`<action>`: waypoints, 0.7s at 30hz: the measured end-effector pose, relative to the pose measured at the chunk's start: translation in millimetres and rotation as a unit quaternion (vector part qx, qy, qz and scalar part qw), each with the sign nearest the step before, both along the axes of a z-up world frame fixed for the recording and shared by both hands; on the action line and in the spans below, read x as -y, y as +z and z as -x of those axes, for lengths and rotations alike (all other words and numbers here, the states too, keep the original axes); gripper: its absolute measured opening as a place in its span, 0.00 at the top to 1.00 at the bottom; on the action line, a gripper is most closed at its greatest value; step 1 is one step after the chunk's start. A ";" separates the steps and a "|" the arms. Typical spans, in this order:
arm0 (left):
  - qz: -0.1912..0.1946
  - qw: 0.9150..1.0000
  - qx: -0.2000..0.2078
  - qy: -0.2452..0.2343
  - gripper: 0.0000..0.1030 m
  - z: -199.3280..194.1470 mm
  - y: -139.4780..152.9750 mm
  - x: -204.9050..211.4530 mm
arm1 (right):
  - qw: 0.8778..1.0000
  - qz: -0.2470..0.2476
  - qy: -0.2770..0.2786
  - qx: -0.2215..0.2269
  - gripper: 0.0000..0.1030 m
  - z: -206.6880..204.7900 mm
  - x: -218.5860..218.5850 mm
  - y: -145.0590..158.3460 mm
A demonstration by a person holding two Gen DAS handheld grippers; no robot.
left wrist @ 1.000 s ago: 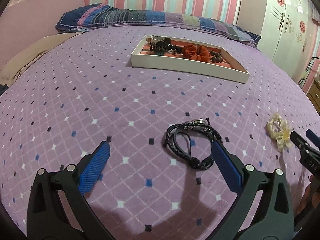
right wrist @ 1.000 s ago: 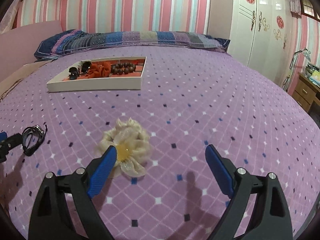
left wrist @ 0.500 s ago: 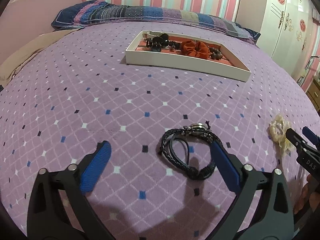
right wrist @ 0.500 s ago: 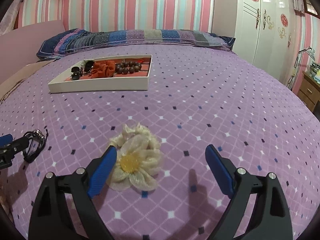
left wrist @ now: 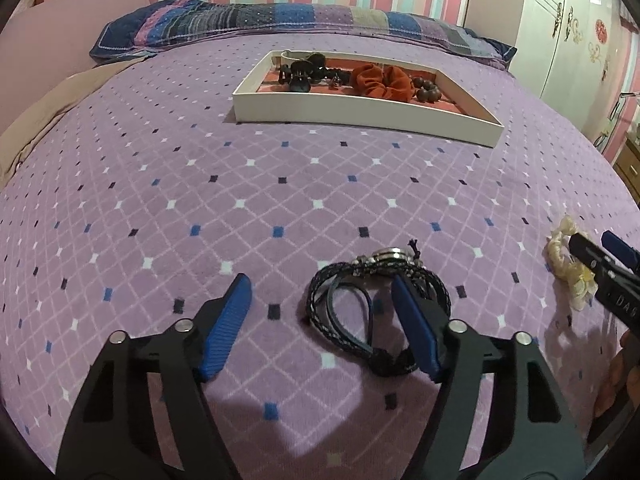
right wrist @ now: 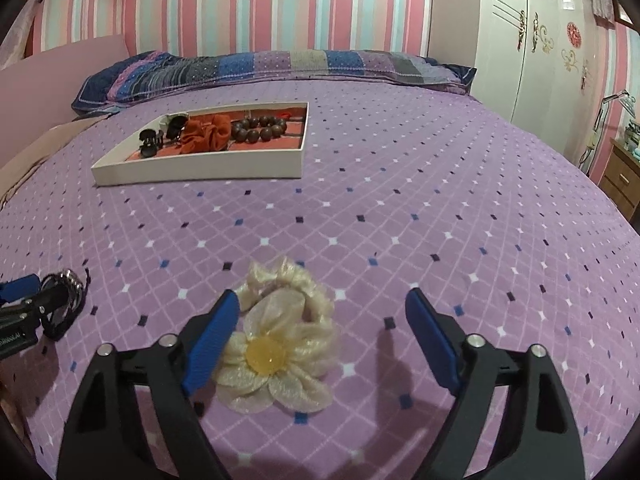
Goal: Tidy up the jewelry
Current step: 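Grasp the black braided bracelet with the left tool while the right tool grasps the cream flower hair tie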
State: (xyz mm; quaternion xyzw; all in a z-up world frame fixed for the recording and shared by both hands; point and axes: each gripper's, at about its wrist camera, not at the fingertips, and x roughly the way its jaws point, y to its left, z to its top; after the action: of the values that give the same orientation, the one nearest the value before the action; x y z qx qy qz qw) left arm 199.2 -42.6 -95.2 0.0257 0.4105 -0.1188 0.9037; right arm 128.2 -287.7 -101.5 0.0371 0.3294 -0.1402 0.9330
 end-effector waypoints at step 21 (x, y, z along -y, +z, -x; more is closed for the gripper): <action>0.023 1.000 0.003 0.013 0.72 0.0 -2.1 -11.4 | 0.999 0.018 0.032 -0.029 0.71 -12.3 -14.5 -14.8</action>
State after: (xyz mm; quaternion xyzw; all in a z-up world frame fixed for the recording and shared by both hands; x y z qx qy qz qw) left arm 199.2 -31.3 -97.3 -0.0006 0.4049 -0.1163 0.9069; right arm 140.5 -273.2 -116.2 0.0059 0.3551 -0.1171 0.9274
